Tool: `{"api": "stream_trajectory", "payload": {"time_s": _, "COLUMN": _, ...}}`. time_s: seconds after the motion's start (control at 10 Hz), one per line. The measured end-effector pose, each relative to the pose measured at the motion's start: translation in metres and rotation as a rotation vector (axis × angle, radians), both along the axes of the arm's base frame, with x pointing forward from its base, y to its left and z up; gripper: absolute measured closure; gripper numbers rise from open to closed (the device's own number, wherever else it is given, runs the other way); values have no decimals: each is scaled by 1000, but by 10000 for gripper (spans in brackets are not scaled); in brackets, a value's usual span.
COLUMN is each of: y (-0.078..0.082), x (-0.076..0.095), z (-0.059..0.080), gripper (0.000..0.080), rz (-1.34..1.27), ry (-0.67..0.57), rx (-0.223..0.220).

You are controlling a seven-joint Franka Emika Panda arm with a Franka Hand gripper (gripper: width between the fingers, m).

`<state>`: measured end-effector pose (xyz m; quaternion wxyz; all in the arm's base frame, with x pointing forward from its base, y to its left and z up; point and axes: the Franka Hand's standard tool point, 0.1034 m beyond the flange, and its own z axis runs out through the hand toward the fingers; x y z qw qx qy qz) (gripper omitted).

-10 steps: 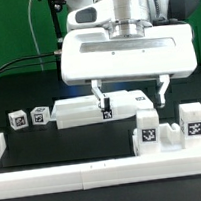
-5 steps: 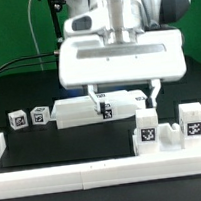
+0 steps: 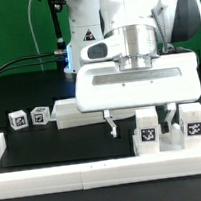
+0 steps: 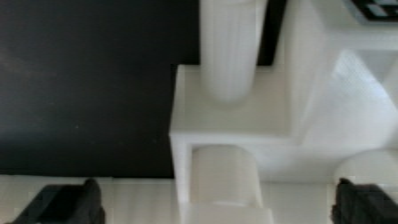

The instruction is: Assemble chair

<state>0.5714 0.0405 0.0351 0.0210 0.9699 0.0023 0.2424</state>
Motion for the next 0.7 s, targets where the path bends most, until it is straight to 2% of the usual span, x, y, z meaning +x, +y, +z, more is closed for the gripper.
{"api": "stream_trajectory", "payload": {"time_s": 0.2, "y": -7, "x": 1, "z": -4, "gripper": 151, "rz": -17, "ry": 11, "rx": 7}}
{"api": "stream_trajectory", "payload": {"time_s": 0.4, "y": -1, "x": 1, "z": -22, "gripper": 151, "rz": -26, "ry": 24, "rx": 17}}
{"api": "stream_trajectory", "payload": {"time_s": 0.5, "y": -2, "x": 3, "z": -26, "gripper": 151, "rz": -28, "ry": 26, "rx": 17}}
{"api": "stream_trajectory", "payload": {"time_s": 0.7, "y": -1, "x": 4, "z": -28, "gripper": 163, "rz": -32, "ry": 27, "rx": 20}}
